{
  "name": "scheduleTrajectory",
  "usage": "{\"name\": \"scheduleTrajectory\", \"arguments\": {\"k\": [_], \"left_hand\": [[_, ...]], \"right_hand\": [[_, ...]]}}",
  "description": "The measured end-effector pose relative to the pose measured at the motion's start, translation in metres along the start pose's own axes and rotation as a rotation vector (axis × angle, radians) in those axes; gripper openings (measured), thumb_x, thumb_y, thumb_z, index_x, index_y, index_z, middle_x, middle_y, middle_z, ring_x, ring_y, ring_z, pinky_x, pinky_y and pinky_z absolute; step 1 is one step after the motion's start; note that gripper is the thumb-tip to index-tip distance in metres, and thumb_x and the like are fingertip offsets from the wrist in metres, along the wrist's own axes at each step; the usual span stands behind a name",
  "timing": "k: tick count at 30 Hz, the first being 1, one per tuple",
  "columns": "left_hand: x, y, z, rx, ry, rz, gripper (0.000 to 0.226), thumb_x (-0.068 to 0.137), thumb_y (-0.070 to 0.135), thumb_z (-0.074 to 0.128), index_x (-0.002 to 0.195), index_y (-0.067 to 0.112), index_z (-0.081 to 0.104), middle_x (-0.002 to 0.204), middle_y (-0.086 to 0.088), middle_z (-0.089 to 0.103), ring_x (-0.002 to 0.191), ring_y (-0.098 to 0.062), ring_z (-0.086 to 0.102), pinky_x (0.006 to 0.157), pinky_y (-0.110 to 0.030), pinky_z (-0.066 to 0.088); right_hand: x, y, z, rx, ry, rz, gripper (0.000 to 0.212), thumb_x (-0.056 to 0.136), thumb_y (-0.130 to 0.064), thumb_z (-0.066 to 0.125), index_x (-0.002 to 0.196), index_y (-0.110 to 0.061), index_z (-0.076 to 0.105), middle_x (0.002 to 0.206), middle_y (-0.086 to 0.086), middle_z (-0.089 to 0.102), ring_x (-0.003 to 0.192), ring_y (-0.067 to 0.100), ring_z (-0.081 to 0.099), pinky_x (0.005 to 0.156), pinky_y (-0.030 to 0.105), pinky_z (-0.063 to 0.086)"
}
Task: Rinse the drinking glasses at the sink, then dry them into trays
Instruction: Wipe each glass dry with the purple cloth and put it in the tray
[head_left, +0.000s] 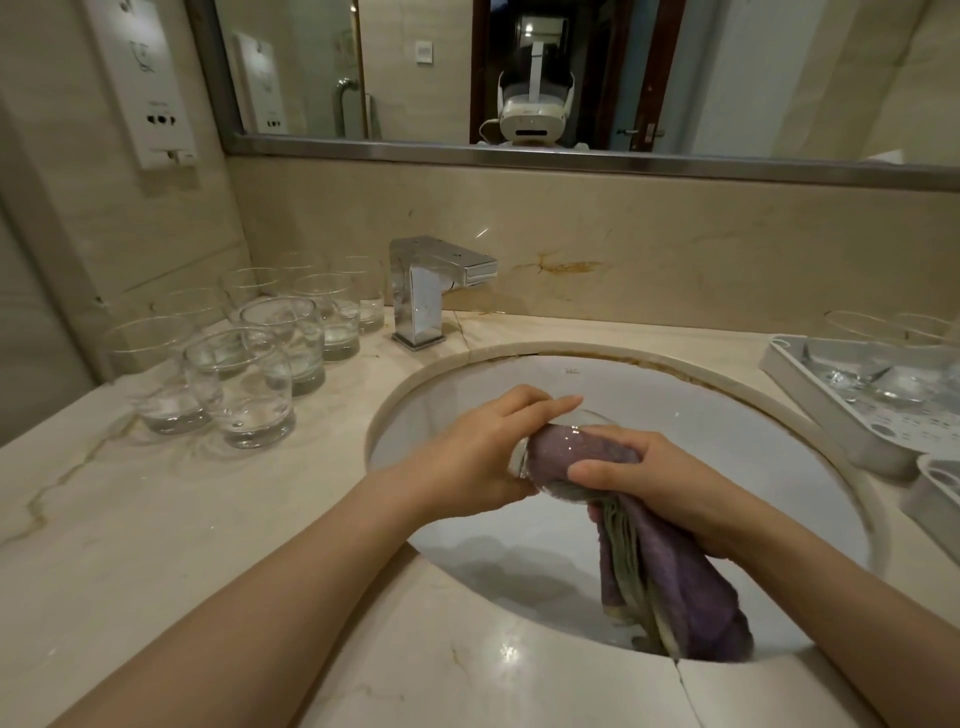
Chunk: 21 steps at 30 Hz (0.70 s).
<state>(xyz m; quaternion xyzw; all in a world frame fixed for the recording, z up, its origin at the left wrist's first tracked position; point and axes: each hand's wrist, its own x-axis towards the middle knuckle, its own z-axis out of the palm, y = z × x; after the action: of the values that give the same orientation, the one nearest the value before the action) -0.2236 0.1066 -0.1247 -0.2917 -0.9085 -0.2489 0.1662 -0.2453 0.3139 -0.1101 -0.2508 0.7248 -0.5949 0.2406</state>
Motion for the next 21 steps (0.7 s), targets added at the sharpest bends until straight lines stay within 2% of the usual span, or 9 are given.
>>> {"name": "scheduleTrajectory", "arguments": {"k": [2,4,6,8,12,15,17,19,21], "left_hand": [[0.002,0.004,-0.003,-0.212,-0.031,-0.174,0.09,0.07,0.008,0.083,0.143,0.034,0.037,0.127,0.003,0.048,0.112,-0.011,0.053,0.094,-0.02,0.047],[0.002,0.009,-0.009,-0.544,-0.081,-0.381,0.089,0.069,-0.001,0.082,0.141,0.034,0.044,0.125,0.002,0.054,0.1,-0.018,0.065,0.08,-0.027,0.057],[0.001,0.012,-0.015,-0.831,-0.139,-0.509,0.083,0.071,-0.013,0.075,0.139,0.027,0.047,0.119,-0.003,0.059,0.088,-0.022,0.071,0.07,-0.031,0.059],[0.001,0.014,-0.016,-0.875,-0.149,-0.516,0.078,0.073,-0.016,0.071,0.136,0.024,0.049,0.113,-0.004,0.062,0.084,-0.02,0.071,0.068,-0.033,0.06],[0.003,0.016,-0.002,-0.629,-0.052,-0.437,0.08,0.072,-0.005,0.078,0.139,0.025,0.045,0.122,0.002,0.05,0.091,-0.024,0.069,0.071,-0.034,0.06],[0.002,0.009,0.004,-0.218,0.005,-0.212,0.082,0.076,0.006,0.078,0.144,0.026,0.038,0.121,0.002,0.042,0.113,-0.019,0.055,0.093,-0.034,0.051],[0.001,0.002,0.003,0.018,0.021,-0.028,0.085,0.076,0.003,0.075,0.146,0.027,0.033,0.125,-0.004,0.042,0.113,-0.024,0.053,0.089,-0.041,0.051],[0.002,0.003,0.003,0.158,0.029,0.052,0.088,0.075,0.001,0.075,0.144,0.03,0.029,0.129,-0.01,0.043,0.11,-0.03,0.054,0.082,-0.045,0.053],[0.003,0.006,0.0,0.1,0.053,0.03,0.083,0.075,0.001,0.076,0.145,0.027,0.037,0.129,-0.009,0.044,0.111,-0.028,0.053,0.087,-0.04,0.052]], "right_hand": [[-0.001,0.0,0.001,-0.167,0.067,-0.129,0.033,0.075,-0.016,0.078,0.104,-0.03,0.069,0.09,-0.01,0.073,0.075,0.003,0.064,0.069,0.016,0.05],[0.0,0.002,-0.003,-0.554,0.134,-0.366,0.038,0.077,-0.019,0.079,0.106,-0.039,0.065,0.102,-0.02,0.068,0.092,0.0,0.063,0.079,0.013,0.048],[0.003,0.009,-0.007,-0.993,0.144,-0.584,0.043,0.078,-0.032,0.073,0.119,-0.039,0.063,0.119,-0.017,0.062,0.1,0.008,0.062,0.083,0.023,0.052],[0.006,0.016,-0.011,-1.122,0.148,-0.645,0.052,0.077,-0.037,0.069,0.128,-0.035,0.059,0.126,-0.012,0.059,0.102,0.015,0.062,0.082,0.028,0.054],[0.007,0.013,-0.006,-0.712,0.139,-0.447,0.052,0.075,-0.022,0.081,0.117,-0.045,0.059,0.117,-0.023,0.058,0.105,0.0,0.057,0.086,0.013,0.047],[0.005,0.006,-0.001,-0.274,0.119,-0.204,0.038,0.073,-0.02,0.08,0.108,-0.031,0.069,0.096,-0.013,0.071,0.088,0.002,0.065,0.076,0.014,0.048],[0.002,0.0,0.001,-0.054,0.037,-0.092,0.035,0.074,-0.027,0.08,0.108,-0.024,0.07,0.092,-0.005,0.073,0.078,0.008,0.066,0.069,0.019,0.051],[-0.001,-0.006,0.0,0.073,-0.029,-0.027,0.036,0.073,-0.027,0.074,0.107,-0.017,0.069,0.087,-0.001,0.072,0.071,0.01,0.065,0.064,0.02,0.051],[-0.003,-0.008,0.0,0.044,-0.033,-0.036,0.038,0.07,-0.027,0.07,0.106,-0.018,0.069,0.081,-0.003,0.071,0.068,0.009,0.064,0.062,0.019,0.051]]}}
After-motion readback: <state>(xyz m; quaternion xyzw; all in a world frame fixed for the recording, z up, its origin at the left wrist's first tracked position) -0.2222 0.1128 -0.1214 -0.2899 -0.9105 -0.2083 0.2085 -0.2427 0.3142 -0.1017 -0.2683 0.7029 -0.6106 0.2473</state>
